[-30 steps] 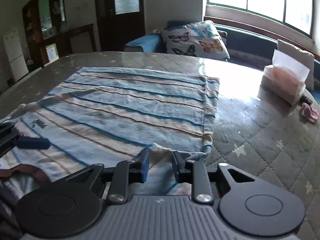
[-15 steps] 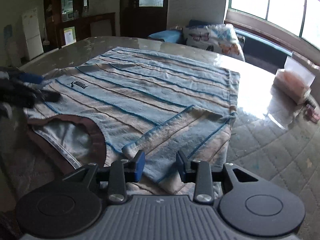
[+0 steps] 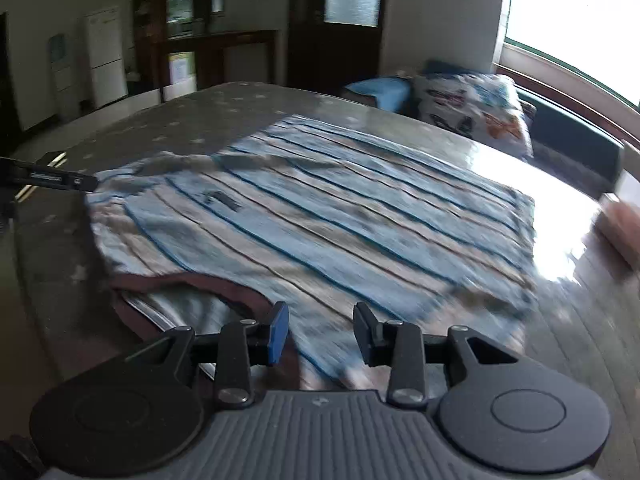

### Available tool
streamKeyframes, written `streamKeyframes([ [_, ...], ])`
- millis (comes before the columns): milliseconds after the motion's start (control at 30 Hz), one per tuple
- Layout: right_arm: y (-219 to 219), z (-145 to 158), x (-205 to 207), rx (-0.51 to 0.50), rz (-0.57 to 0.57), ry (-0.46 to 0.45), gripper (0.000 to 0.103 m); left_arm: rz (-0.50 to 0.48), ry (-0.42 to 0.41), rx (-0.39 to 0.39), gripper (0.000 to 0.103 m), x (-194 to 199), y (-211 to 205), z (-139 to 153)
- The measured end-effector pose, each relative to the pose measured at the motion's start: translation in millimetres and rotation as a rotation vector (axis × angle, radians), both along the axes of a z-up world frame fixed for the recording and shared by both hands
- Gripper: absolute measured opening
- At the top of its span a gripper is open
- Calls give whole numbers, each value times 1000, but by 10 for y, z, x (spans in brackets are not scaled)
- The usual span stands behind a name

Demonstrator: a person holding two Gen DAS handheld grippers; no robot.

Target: Fold clothes

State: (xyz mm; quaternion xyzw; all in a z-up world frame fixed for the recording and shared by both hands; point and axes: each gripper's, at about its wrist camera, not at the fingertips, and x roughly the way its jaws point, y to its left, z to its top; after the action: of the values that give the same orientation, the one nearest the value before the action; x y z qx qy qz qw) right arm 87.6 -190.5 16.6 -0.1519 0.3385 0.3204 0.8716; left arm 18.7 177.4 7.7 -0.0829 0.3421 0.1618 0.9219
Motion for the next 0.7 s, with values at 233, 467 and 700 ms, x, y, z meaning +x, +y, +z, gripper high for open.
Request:
streamKeyframes([
  [233, 610, 55, 7, -10, 143, -4, 36, -2, 2, -93, 48, -2, 214, -68],
  [467, 1228, -22, 13, -22, 261, 18, 36, -33, -6, -145, 35, 40, 279, -82],
  [700, 1730, -129, -39, -37, 343, 20, 35, -33, -17, -178, 23, 38, 341, -87],
])
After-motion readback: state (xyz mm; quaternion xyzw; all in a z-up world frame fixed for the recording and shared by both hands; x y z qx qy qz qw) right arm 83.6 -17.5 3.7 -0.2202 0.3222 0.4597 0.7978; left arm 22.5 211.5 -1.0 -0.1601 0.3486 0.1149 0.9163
